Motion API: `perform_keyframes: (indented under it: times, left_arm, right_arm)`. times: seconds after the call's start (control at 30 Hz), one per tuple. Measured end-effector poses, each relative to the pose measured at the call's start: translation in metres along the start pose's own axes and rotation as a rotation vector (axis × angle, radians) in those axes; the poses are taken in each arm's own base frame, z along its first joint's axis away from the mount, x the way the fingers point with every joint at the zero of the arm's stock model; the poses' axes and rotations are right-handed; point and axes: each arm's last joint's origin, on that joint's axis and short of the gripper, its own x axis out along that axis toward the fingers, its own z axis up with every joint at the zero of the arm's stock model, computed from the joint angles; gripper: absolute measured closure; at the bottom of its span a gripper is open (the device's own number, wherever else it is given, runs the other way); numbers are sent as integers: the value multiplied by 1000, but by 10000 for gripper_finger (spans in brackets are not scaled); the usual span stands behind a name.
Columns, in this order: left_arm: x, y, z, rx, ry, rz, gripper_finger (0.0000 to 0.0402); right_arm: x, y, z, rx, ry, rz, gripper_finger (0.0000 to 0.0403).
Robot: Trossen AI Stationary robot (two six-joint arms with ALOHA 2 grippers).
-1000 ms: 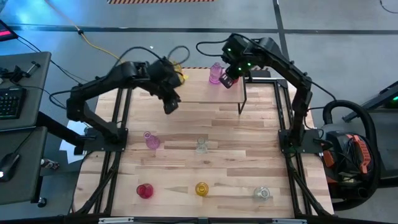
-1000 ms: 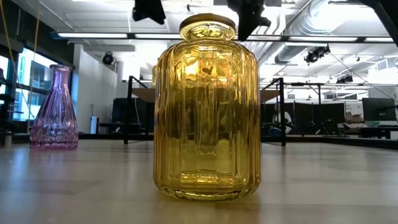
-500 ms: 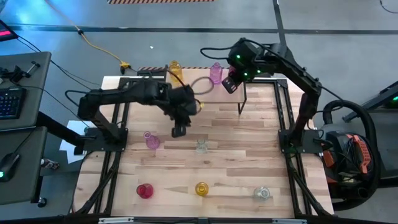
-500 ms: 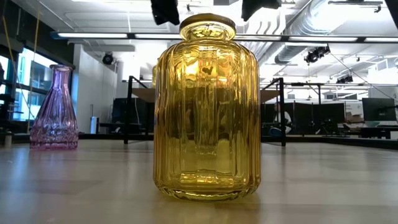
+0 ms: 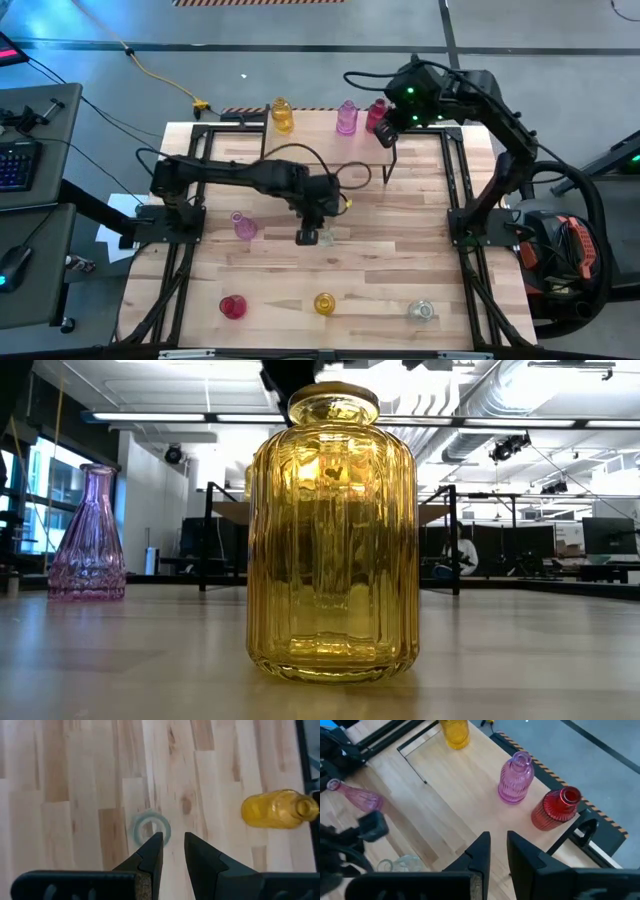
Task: Sort vases onto shelf
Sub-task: Put the left transparent vase on the shelf
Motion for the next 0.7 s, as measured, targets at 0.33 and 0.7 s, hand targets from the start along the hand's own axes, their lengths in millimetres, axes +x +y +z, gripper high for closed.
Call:
perform_keyframes:
  times: [0.33,0.7]
  left_arm:
    - [36,-3,4,-52,47,14,330]
    - [47,-12,5,-113,61,57,330]
  right_arm:
    - [-17,-5,-5,-15,-37,17,357]
    - [-18,-5,-6,-57,-33,39,357]
